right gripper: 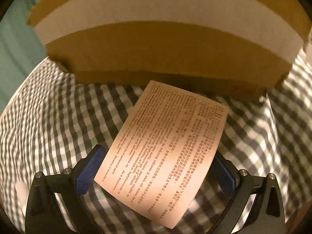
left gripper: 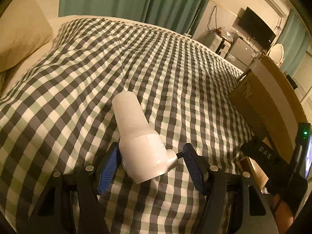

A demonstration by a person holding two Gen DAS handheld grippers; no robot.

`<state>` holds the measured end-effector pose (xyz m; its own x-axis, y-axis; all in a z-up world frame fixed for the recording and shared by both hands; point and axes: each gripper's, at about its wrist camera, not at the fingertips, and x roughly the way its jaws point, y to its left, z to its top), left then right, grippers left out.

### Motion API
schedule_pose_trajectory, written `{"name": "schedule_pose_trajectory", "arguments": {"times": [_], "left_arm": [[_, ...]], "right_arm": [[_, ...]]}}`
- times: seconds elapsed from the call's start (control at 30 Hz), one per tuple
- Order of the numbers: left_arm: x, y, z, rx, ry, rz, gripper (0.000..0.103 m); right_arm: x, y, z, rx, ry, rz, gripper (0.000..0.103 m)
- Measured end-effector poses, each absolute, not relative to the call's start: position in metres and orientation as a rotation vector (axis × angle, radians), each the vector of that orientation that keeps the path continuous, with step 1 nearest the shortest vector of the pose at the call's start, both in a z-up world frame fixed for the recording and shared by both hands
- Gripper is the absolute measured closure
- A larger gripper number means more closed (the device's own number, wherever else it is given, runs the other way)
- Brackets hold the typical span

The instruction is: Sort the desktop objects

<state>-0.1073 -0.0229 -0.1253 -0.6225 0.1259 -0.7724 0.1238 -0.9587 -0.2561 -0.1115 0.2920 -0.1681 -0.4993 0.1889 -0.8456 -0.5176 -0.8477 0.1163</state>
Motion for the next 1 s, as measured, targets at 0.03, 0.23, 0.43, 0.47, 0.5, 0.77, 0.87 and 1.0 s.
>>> {"name": "schedule_pose_trajectory", "arguments": {"times": [0.03,0.23,0.43,0.47,0.5,0.77,0.87,1.0], "left_arm": [[-0.107,-0.021,-0.126,-1.365,-0.443,2.795,0.035],[-0.107,-0.018,-0.126,-1.356,-0.42,2.799,0.035],[-0.103,-0.016,-0.125,-1.339,-0.407,2.798,0.035],[-0.102,-0.015,-0.124,-1.331,-0.398,2.798,0.035],[-0.1,-0.014,-0.123,-1.324,-0.389,2.797,0.035],[-0.084,-0.007,-0.105,-1.279,-0.385,2.782,0.035],[-0.074,-0.005,-0.1,-1.271,-0.392,2.783,0.035],[-0.064,0.0,-0.094,-1.268,-0.386,2.78,0.035]], "right_arm": [[-0.111,0.292,-0.169,-1.285,0.479,2.376,0.003],[-0.095,0.297,-0.167,-1.337,0.392,2.494,0.011],[-0.071,0.291,-0.152,-1.402,0.414,2.608,0.014],[-0.068,0.288,-0.15,-1.415,0.41,2.624,0.014],[-0.065,0.284,-0.146,-1.424,0.398,2.643,0.015],[-0.047,0.244,-0.102,-1.275,0.152,2.876,0.021],[-0.041,0.24,-0.092,-1.299,0.077,2.902,0.068],[-0.041,0.246,-0.097,-1.35,0.092,2.93,0.071]]}}
